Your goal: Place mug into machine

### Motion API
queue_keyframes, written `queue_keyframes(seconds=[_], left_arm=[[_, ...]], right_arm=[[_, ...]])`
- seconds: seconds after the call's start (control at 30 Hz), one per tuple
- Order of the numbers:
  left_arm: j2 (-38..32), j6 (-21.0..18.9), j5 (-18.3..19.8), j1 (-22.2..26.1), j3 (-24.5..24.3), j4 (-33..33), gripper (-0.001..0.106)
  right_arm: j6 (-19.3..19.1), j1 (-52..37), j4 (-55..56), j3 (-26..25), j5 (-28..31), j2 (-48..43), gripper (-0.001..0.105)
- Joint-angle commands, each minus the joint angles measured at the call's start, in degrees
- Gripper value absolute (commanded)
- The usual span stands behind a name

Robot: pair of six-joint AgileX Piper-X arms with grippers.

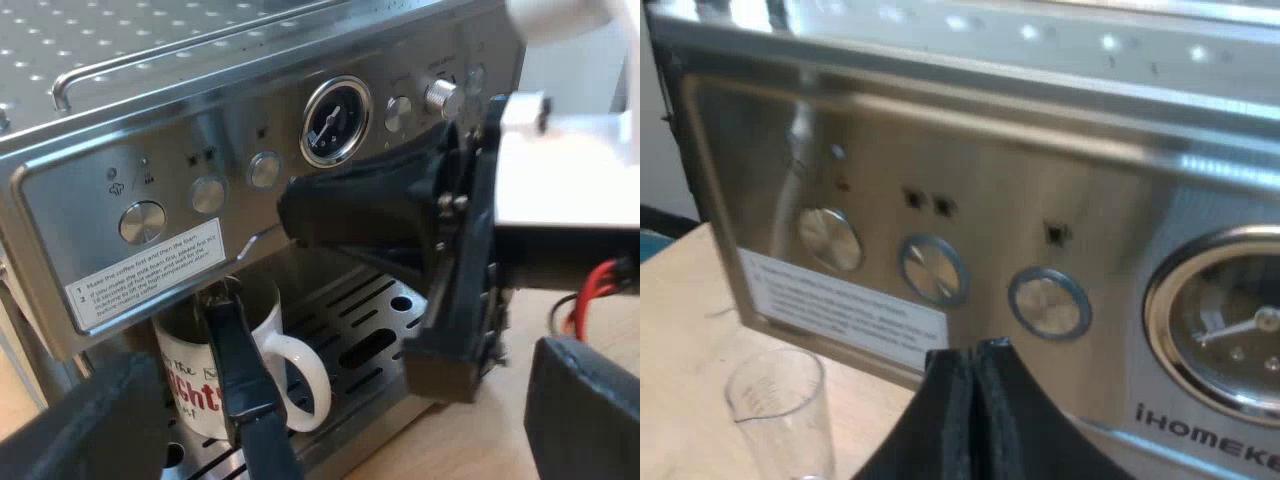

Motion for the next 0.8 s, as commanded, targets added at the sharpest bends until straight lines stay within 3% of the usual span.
queue_keyframes(seconds=[0.03,0.53,0.63,0.7,0.8], left_arm=[[-0.13,0.48,0.25,-0.15,-0.12,-0.34,0.079],[-0.13,0.47,0.25,-0.15,-0.12,-0.34,0.079],[-0.13,0.47,0.25,-0.15,-0.12,-0.34,0.079],[-0.13,0.47,0.25,-0.15,-0.12,-0.34,0.079],[-0.13,0.47,0.25,-0.15,-0.12,-0.34,0.079]], right_arm=[[-0.63,0.87,1.82,-0.57,-0.02,-1.91,0.000],[-0.06,7.05,6.24,7.39,0.42,-15.86,0.002],[0.27,7.27,6.24,8.88,0.42,-19.03,0.021],[1.47,7.27,7.13,9.39,0.42,-20.89,0.045],[1.59,7.27,9.50,9.38,0.42,-22.87,0.073]])
